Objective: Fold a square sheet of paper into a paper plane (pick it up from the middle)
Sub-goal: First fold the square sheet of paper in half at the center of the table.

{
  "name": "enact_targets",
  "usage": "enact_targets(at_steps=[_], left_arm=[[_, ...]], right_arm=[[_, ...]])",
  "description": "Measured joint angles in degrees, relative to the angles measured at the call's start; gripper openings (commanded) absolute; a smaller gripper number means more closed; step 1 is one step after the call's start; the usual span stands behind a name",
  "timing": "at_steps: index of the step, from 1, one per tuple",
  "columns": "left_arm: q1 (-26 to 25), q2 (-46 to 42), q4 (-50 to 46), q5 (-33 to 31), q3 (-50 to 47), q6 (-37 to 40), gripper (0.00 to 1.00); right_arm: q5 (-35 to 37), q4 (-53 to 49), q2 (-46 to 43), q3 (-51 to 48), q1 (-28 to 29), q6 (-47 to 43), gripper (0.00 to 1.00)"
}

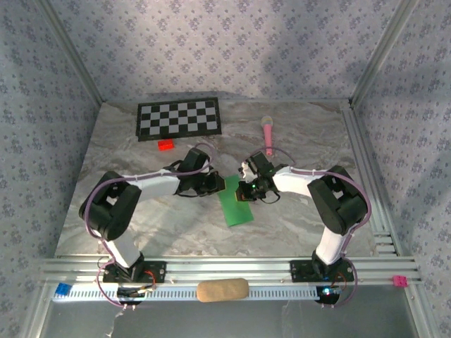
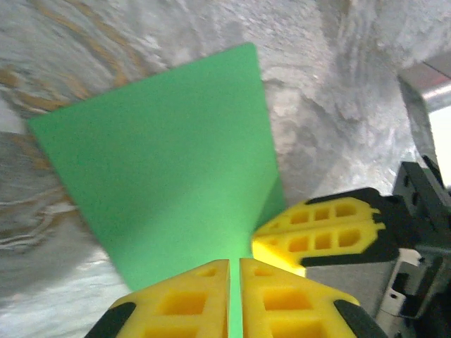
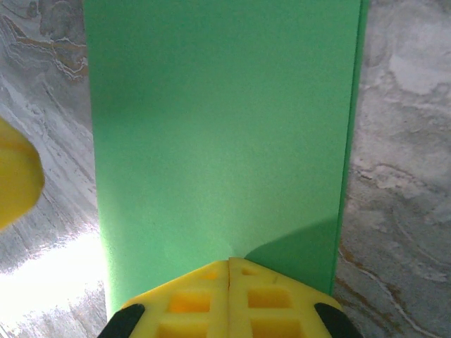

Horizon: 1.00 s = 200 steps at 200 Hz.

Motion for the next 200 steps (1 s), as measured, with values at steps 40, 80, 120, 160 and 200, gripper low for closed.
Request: enact_targets(at_steps=[40, 80, 120, 160, 200], left_arm=[[-1.8, 1.6, 2.3, 0.3, -0.9, -2.3, 0.13], [-2.0, 4.1, 6.1, 0.7, -5.0, -2.9, 0.12], [-2.1, 3.3, 8.1, 0.2, -6.4, -2.6, 0.14], [-2.9, 1.3, 5.8, -1.2, -6.5, -3.0, 0.15], [-5.3, -2.2, 5.5, -1.7, -6.9, -5.2, 0.15]], right_arm=[[0.0, 0.0, -0.2, -0.3, 0.0, 0.2, 0.0], [0.1, 0.0, -0.3, -0.4, 0.0, 0.4, 0.0], [0.3, 0.2, -0.5, -0.6, 0.0, 0.5, 0.0], [0.4, 0.2, -0.5, -0.6, 0.0, 0.9, 0.0], [0.9, -0.1, -0.7, -0.6, 0.0, 1.1, 0.0]])
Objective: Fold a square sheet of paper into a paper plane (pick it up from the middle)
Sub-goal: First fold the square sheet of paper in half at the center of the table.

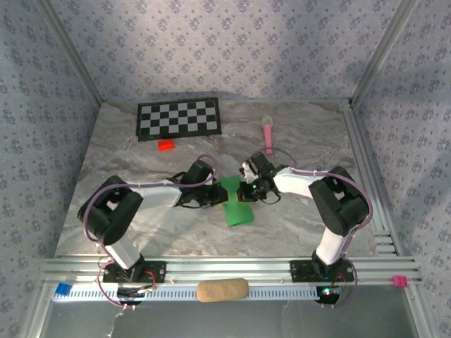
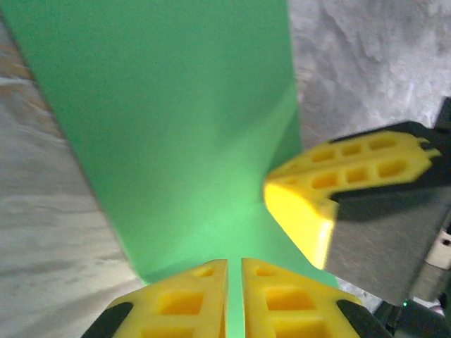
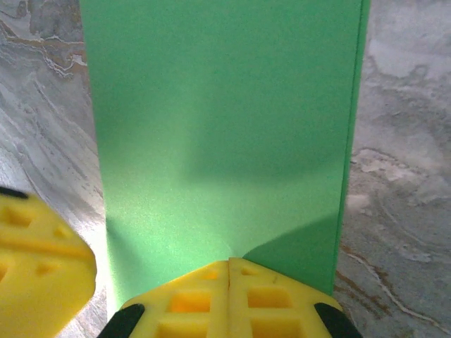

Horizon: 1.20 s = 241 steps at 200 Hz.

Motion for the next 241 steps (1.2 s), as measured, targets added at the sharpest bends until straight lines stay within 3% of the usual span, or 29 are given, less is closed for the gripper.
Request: enact_targets(at_steps=[121, 157, 174, 204, 241], left_arm=[[-2.8, 2.3, 2.6, -2.6, -2.6, -0.2, 0.13], [-2.9, 1.1, 0.1, -3.3, -2.1, 1.7, 0.15], [-2.8, 0.0, -3.2, -3.8, -0.9, 2.9, 0.17], [-1.4, -2.8, -7.3, -4.0, 3.5, 4.7, 0.19], [4.5, -1.3, -7.3, -1.4, 9.0, 6.2, 0.19]], right_arm=[[0.2, 0.0, -0.2, 0.0, 0.0, 0.8, 0.0], [1.1, -1.0, -1.8, -0.6, 0.3, 2.2, 0.13], [3.0, -2.0, -5.7, -2.0, -0.1, 4.0, 0.22], [5.0, -2.1, -17.6, -6.8, -3.2, 6.8, 0.28], [5.2, -2.1, -28.0, -12.6, -6.8, 11.7, 0.36]])
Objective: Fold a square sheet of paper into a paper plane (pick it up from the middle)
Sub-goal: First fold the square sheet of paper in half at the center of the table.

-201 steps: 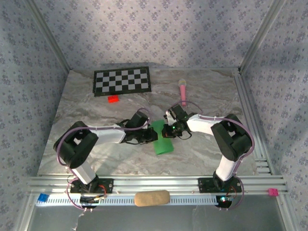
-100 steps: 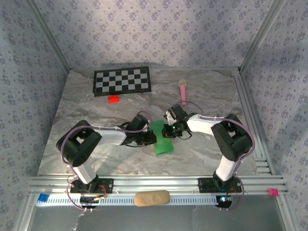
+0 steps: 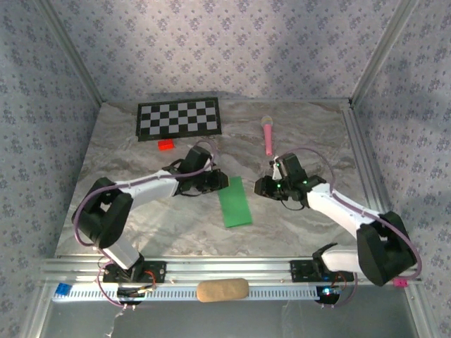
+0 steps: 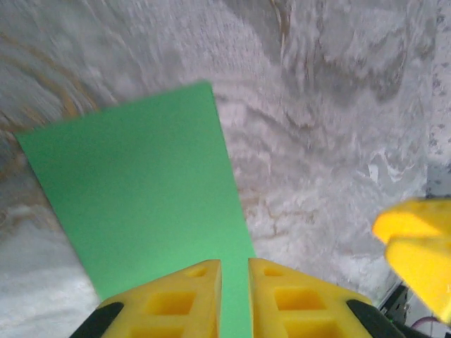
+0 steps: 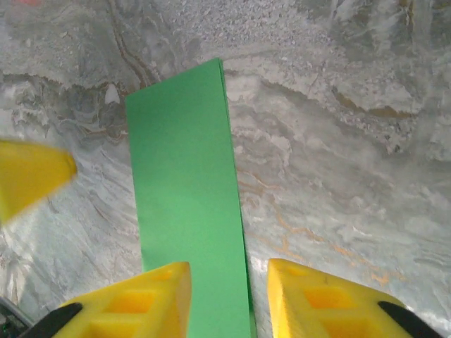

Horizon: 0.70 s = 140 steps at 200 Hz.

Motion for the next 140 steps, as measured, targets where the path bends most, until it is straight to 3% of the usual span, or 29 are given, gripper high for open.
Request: enact_targets(at_steps=[66, 140], left_arm=[[4.1, 10.8, -1.1, 3.7, 5.4, 1.4, 0.18], [5.2, 14.5, -0.6, 4.5, 5.4, 2.5, 0.18]], right_arm=[[-3.7, 0.2, -1.0, -5.6, 2.7, 8.9, 0.4], [-6.1, 2.5, 3.9, -6.7, 6.7, 13.4, 0.46]])
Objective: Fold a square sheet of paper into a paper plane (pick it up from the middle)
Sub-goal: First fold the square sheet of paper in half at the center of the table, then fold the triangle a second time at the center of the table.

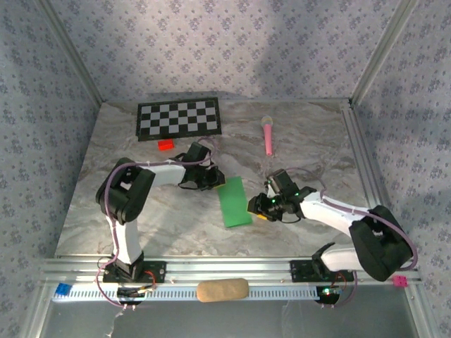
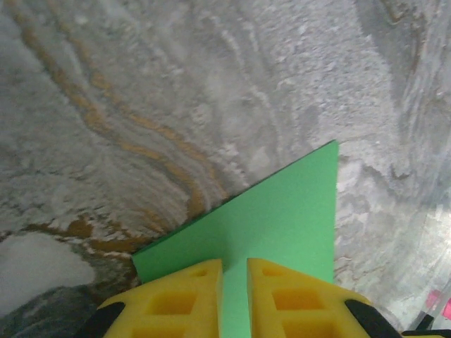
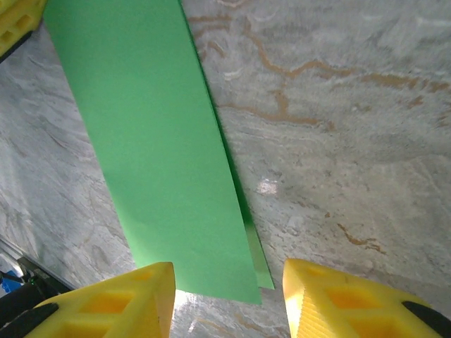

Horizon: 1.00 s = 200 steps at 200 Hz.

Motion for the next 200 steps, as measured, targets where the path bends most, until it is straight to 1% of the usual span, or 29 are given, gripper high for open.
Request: enact_targets(at_steps=[29, 101, 152, 200], left_arm=[[0.3, 0.0, 1.8, 0.7, -1.1, 0.4, 0.17], [0.3, 0.3, 3.1, 1.7, -1.4, 1.9, 0.17], [0.7, 1.3, 3.2, 3.5, -0.3, 1.9, 0.17], [0.7, 2.9, 1.4, 4.6, 2.1, 3.7, 0.17]], right_arm=[[-1.2, 1.1, 2.3, -0.1, 0.4, 0.7, 0.46], [-5.1, 7.8, 4.0, -0.7, 0.1, 2.0, 0.43], [-7.9, 11.7, 5.6, -1.4, -2.1, 2.8, 0.42], [-11.3, 15.5, 6.6, -2.0, -3.9, 2.5, 0.4]])
